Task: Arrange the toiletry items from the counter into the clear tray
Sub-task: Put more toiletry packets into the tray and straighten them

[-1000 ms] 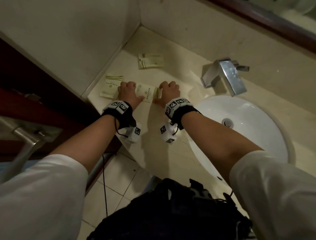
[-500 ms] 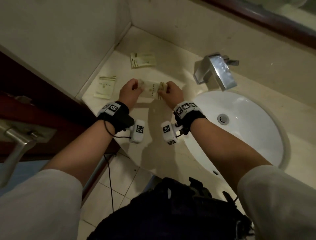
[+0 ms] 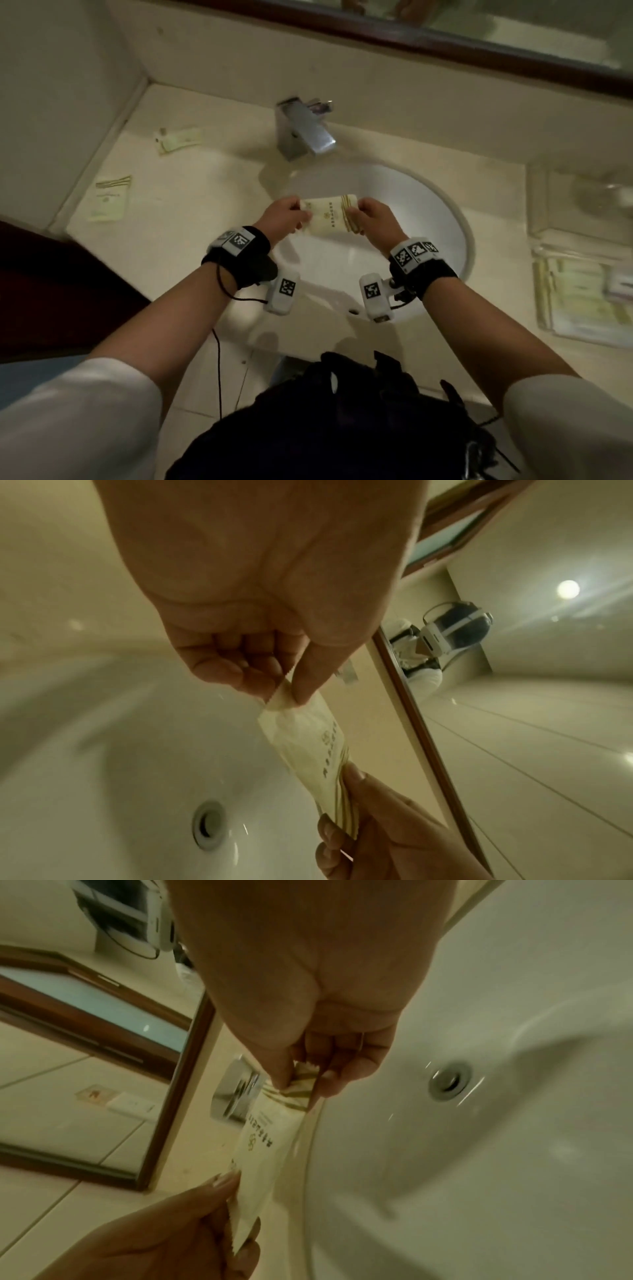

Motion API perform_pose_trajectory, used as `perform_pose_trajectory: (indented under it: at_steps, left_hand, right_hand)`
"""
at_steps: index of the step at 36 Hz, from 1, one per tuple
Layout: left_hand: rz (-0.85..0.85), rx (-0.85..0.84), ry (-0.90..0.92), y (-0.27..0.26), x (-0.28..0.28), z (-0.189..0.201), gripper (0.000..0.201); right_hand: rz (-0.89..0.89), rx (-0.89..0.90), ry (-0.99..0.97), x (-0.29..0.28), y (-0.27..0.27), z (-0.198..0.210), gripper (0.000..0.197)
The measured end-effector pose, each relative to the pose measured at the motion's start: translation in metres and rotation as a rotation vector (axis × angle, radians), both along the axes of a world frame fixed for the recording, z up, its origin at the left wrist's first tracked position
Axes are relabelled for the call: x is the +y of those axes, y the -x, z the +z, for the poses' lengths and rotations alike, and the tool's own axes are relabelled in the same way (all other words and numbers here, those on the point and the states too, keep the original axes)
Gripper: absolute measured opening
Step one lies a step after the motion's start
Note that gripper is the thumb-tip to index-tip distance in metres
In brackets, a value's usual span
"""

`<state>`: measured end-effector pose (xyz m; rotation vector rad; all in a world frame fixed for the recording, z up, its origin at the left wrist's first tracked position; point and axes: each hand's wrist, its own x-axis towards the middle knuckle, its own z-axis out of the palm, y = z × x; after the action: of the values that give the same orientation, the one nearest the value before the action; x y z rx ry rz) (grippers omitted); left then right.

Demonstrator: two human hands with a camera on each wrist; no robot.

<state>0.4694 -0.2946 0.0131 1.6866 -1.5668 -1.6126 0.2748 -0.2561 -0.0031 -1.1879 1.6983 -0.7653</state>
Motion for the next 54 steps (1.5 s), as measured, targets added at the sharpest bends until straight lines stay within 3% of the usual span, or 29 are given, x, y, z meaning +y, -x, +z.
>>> perform_pose_trajectory:
  at_steps: [8, 14, 24, 29, 36, 40, 47, 54]
  left_hand:
    - [-0.220, 0.024, -0.046, 0.136, 0.045, 0.008, 0.015]
    - [-0.369, 0.024, 0.002, 0.248, 0.081, 0.007, 0.008]
    - [-0.632, -0.063, 0.138, 0.380, 0.136, -0.002, 0.026]
    - [-0.715, -0.172, 0.237, 0.414, 0.152, -0.007, 0.020]
    - [-0.843, -0.379, 0.330, 0.430, 0.161, -0.015, 0.023]
    - [-0.828, -0.416, 0.371, 0.432, 0.164, -0.021, 0.024]
    - [-0.775, -0.435, 0.432, 0.433, 0.172, -0.022, 0.024]
    - [-0.849, -0.455, 0.550, 0.430, 0.177, -0.024, 0.010]
  right_hand:
    - [-0.106, 0.100, 0.037, 0.070, 0.129, 0.003, 0.025]
    - [-0.240, 0.201, 0.059, 0.128, 0.235, 0.007, 0.020]
    - [-0.386, 0.310, 0.001, 0.212, 0.359, 0.009, 0.014]
    - [-0.381, 0.301, -0.076, 0.239, 0.389, 0.002, 0.023]
    - [-0.391, 0.301, -0.151, 0.255, 0.399, -0.007, 0.013]
    - [-0.390, 0.334, -0.158, 0.255, 0.396, -0.011, 0.021]
    - [-0.440, 0.327, -0.125, 0.253, 0.392, -0.015, 0.019]
    - [-0.428, 0.347, -0.061, 0.258, 0.388, -0.020, 0.016]
